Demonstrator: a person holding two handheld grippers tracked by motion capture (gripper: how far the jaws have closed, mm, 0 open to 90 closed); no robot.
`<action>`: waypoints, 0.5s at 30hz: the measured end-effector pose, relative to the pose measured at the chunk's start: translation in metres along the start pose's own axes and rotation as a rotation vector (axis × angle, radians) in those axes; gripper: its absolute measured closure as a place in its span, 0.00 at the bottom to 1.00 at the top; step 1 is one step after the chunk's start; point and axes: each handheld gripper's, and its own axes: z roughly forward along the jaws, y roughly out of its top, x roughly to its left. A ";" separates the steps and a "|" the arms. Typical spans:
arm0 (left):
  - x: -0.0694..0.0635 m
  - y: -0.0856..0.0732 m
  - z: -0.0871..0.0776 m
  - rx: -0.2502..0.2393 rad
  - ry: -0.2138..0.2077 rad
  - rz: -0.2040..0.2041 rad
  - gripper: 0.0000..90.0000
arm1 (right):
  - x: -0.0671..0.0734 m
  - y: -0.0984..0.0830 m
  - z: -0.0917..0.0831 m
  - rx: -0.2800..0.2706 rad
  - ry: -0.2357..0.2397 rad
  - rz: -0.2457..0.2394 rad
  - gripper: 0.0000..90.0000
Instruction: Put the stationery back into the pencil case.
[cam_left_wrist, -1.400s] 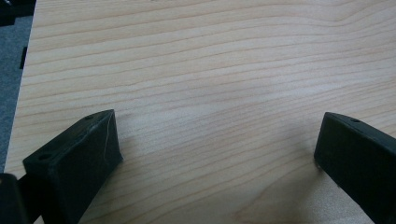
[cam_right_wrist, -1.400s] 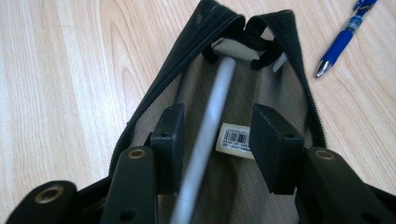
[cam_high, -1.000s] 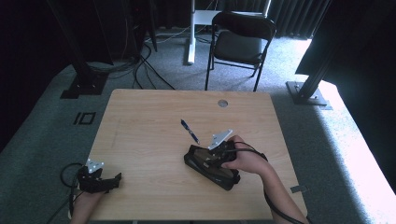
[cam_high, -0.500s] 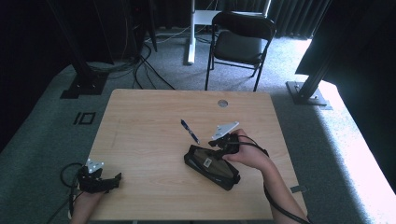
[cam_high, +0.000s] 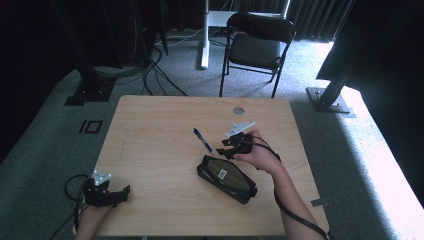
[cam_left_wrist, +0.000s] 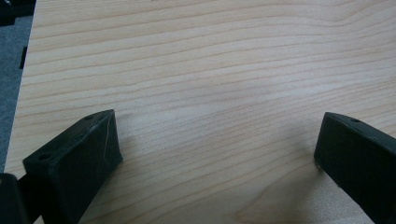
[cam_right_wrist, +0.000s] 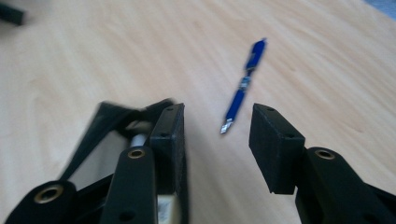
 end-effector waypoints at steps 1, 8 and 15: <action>0.000 0.000 0.000 0.000 0.000 0.000 0.01 | -0.002 0.000 0.002 -0.003 -0.011 0.011 0.62; 0.000 0.000 0.000 0.000 0.000 0.000 0.01 | -0.014 0.004 0.016 -0.027 -0.023 0.053 0.62; 0.000 0.000 0.000 0.000 0.000 0.000 0.01 | -0.018 0.009 0.031 -0.025 -0.028 0.075 0.62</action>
